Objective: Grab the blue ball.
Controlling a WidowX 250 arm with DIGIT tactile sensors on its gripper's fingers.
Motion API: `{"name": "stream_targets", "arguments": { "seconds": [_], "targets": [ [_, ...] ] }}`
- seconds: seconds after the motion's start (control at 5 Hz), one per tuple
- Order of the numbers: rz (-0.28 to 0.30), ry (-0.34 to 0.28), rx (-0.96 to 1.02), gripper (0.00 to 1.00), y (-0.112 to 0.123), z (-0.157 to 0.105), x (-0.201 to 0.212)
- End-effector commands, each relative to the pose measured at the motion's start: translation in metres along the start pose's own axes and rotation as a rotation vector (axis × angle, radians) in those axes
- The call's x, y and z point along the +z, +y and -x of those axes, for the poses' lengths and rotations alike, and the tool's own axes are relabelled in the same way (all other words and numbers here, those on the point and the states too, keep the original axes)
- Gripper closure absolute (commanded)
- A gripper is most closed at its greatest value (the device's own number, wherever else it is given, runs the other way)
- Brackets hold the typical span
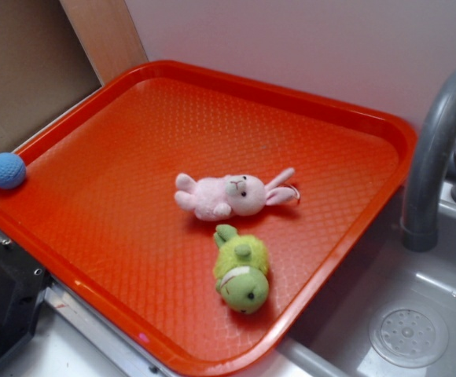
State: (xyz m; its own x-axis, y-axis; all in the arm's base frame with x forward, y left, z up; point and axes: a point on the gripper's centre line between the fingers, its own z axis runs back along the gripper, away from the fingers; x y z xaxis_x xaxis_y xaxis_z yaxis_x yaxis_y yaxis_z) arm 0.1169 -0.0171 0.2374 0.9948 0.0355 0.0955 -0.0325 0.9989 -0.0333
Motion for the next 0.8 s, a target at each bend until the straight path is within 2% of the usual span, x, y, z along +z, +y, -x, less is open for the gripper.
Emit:
{"name": "stream_targets", "arguments": {
  "seconds": [0.0,0.2,0.4,0.6],
  "targets": [
    [0.000,0.000,0.000,0.00,0.000,0.000,0.000],
    [-0.044,-0.044,0.246,0.00,0.040,-0.032,-0.047],
    [-0.122,-0.082,0.488,0.00,0.073,-0.044,-0.074],
    [-0.180,-0.115,0.733,0.00,0.118,-0.031,-0.111]
  ]
}}
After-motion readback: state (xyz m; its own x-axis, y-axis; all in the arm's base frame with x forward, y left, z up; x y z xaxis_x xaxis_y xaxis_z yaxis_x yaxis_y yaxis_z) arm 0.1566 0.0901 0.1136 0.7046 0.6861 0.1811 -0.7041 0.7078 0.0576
